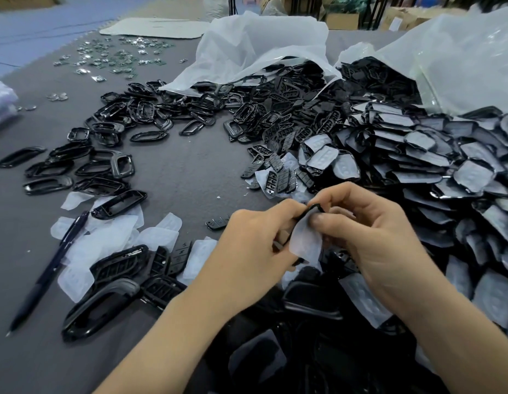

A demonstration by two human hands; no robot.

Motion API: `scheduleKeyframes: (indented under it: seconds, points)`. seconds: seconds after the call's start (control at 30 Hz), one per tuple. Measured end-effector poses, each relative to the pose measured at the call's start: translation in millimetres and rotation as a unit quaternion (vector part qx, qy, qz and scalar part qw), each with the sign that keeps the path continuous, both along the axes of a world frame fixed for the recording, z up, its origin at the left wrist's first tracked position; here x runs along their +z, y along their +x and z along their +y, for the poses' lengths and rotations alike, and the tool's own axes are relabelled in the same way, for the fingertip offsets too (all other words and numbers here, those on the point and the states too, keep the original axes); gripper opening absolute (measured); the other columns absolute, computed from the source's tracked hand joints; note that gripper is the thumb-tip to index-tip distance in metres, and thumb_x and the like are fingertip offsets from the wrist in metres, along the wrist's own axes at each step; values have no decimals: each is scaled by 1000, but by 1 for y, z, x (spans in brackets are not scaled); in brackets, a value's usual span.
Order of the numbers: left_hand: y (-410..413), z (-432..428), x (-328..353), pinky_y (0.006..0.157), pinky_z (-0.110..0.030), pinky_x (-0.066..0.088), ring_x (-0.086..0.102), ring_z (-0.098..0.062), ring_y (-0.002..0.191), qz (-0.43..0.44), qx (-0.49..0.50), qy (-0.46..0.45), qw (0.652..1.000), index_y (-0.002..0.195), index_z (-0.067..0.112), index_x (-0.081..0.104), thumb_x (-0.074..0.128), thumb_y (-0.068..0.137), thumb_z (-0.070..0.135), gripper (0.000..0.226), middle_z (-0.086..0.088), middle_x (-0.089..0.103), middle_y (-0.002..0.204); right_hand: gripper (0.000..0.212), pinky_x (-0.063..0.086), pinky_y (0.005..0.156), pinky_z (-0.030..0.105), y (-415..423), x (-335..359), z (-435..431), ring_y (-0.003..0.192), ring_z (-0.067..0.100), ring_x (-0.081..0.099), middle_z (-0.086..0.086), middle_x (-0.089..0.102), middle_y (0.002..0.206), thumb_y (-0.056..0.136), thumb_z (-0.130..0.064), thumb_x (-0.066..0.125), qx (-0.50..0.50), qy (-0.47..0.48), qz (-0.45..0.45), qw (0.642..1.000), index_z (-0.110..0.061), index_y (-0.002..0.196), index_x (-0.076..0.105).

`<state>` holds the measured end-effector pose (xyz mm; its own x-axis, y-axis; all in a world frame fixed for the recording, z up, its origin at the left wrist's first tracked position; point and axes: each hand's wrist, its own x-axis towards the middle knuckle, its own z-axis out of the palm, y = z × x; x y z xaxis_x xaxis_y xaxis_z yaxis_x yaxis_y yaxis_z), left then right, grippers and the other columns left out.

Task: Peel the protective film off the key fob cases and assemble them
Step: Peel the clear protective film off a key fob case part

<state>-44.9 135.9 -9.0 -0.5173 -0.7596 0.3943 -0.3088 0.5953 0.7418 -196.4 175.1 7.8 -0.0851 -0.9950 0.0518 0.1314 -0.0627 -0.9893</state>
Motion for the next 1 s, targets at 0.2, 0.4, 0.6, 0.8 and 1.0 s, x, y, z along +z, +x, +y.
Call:
scheduleKeyframes:
  seconds: [0.2,0.4,0.6,0.8,1.0]
  points:
    - [0,0,3,55,-23,53,63,-13,57,139,-91,268,949,102,20,69,55,93,15,17,2,66,68,15,41,60,24,-6,-2,-4,63,12,49,-2,58,65,54,-15,67,-20,68,-52,996,-16,68,63]
    - [0,-4,5,52,-26,52,61,-17,55,230,-81,368,897,95,12,75,49,95,30,32,-6,67,67,11,46,61,25,-8,-3,-5,66,14,51,-1,57,66,53,-16,69,-38,65,-49,996,-21,63,66]
    - [-2,-2,4,46,-18,48,58,-11,44,159,-32,277,947,82,11,70,51,93,28,28,-4,61,52,11,50,60,22,-9,-4,-5,64,10,56,-1,60,65,54,-16,70,-6,63,-39,997,-21,63,66]
    - [-2,-2,1,43,-18,46,58,-11,42,153,-21,245,957,92,14,71,55,94,9,17,0,63,52,19,49,51,21,-8,-6,-5,62,15,53,5,57,68,55,-16,70,-6,89,-74,993,-14,72,61]
    - [0,-2,1,42,-19,45,58,-12,40,150,-11,232,961,91,13,71,57,93,6,16,-20,61,59,17,51,51,22,-4,-7,-4,63,18,53,6,57,67,61,-17,68,-13,75,-56,996,-9,75,61]
